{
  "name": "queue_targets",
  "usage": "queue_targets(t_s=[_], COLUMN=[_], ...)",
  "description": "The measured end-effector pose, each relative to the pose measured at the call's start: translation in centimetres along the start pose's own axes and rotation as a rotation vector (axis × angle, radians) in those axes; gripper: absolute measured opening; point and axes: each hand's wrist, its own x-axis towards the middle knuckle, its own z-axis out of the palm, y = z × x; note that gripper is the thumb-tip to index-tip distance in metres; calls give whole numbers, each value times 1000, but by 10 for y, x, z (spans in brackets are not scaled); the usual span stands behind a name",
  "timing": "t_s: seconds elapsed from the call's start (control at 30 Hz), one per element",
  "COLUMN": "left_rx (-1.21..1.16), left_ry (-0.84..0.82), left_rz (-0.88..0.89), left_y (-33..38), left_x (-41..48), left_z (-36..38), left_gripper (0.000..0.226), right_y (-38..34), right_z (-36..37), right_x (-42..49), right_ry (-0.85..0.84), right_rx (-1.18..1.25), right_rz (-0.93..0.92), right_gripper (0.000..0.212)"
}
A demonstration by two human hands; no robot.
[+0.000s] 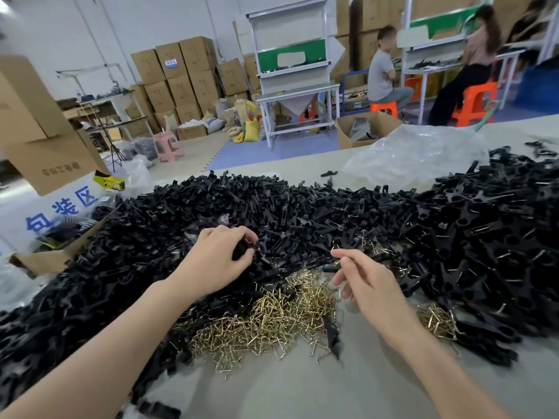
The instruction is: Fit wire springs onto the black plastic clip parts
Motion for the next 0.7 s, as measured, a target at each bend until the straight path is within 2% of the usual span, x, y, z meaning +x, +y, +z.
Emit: queue_targets(t_s=[0.07,0.13,0.4,0.57,0.7], left_rx=[-11,-76,-142,-513,-786], left_ry=[-15,38,127,320,298], left_rz=[30,18,-124,-136,-158], left_y=[-1,-2,5,60,122], left_x=[-5,-9,-22,-36,-47], left_z=[0,-3,-10,-11,30], left_gripper=[22,21,27,26,15], right_y=[-3,-6,-14,-24,-32], right_z=[0,0,0,5,14], right_x=[-5,-9,-18,-22,-23], right_ry=[-2,-6,-29,-44,-110], right_rx=[-21,-41,-114,-35,89], right_rz=[-24,-40,-65,-116,-140], right_gripper=[27,28,31,28,34])
